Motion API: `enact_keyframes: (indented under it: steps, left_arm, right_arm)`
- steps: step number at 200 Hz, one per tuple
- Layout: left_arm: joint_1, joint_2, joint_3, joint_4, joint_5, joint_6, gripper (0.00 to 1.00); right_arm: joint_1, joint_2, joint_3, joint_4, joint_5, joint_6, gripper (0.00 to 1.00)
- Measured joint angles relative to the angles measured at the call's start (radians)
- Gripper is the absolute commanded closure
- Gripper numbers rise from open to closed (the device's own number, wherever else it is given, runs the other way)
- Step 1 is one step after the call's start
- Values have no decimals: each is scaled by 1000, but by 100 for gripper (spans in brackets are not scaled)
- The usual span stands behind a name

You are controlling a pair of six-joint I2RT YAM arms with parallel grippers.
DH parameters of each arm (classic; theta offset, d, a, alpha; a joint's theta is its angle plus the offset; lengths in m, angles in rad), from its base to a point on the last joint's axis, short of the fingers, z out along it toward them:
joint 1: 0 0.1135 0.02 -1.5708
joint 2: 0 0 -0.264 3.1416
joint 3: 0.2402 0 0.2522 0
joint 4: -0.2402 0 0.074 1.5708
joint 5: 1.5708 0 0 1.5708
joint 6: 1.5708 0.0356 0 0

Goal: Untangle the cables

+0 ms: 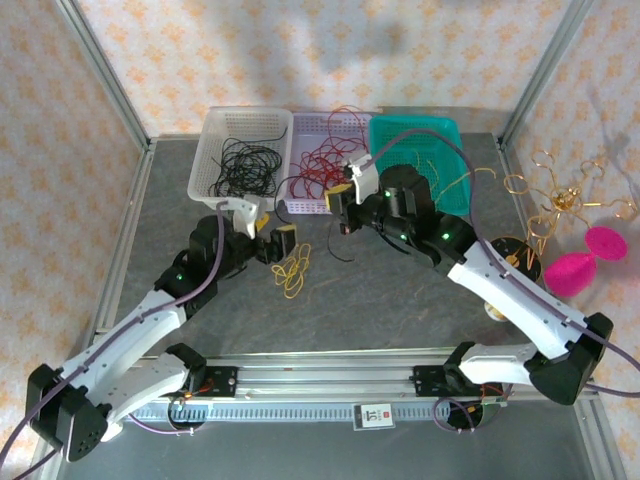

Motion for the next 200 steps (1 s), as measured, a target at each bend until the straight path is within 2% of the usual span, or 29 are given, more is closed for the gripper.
enact_keyframes:
  steps: [46, 90, 110, 138, 169, 186, 193, 200]
  left_arm:
    - [0, -106, -112, -25, 32, -99, 17]
    - [11, -16, 33, -57, 43, -84, 15]
    - [59, 47, 124, -56, 93, -39, 14]
    - [146, 141, 187, -44, 218, 34, 14]
    - [164, 231, 187, -40, 356, 84, 14]
    - [163, 245, 177, -26, 405, 96, 24]
    - [163, 248, 177, -21, 419, 105, 34]
    - [163, 250, 177, -10, 428, 108, 52]
  right_arm:
    - [-99, 0, 0, 11, -9, -5, 100]
    - [-97, 17, 0, -12, -92, -46, 100]
    - [-96, 20, -5, -34, -176, -71, 100]
    - [-96, 19, -15, -43, -277, -90, 100]
    - [-96, 19, -27, -47, -342, -101, 100]
    - [-96, 20, -31, -49, -378, -102, 100]
    - [-96, 20, -31, -50, -391, -104, 100]
    - [-96, 22, -31, -50, -401, -105, 100]
